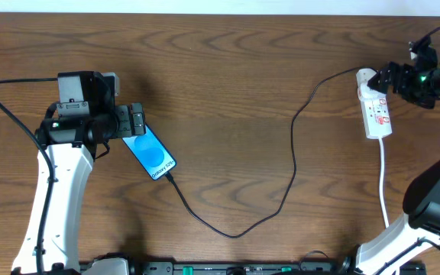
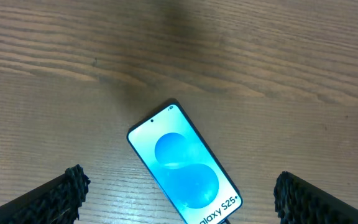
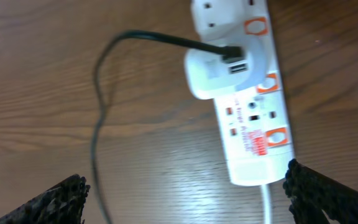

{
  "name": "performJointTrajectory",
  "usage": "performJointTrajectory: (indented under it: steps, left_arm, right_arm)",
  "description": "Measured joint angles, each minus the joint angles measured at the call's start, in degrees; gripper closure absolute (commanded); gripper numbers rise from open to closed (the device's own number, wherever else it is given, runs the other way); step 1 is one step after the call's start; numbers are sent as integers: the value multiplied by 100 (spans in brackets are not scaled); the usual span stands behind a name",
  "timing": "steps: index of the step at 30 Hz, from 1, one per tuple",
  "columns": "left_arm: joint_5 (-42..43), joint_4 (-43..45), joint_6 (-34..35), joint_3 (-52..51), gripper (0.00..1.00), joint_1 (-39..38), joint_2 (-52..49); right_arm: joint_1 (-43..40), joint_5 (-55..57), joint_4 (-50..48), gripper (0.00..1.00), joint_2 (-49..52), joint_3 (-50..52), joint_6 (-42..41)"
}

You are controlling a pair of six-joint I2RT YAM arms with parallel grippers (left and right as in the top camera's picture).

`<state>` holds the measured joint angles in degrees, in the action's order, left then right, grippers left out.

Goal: Plug charger to phone and switch on socket

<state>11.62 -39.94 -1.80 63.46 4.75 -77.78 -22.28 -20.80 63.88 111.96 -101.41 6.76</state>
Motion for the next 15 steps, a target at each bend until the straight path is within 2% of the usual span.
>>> performJointTrajectory:
  steps: [15]
  left_arm:
    - [2, -2, 0, 0, 2, 0, 0]
  right_arm:
    - [-127, 400, -382, 1, 772, -4, 450]
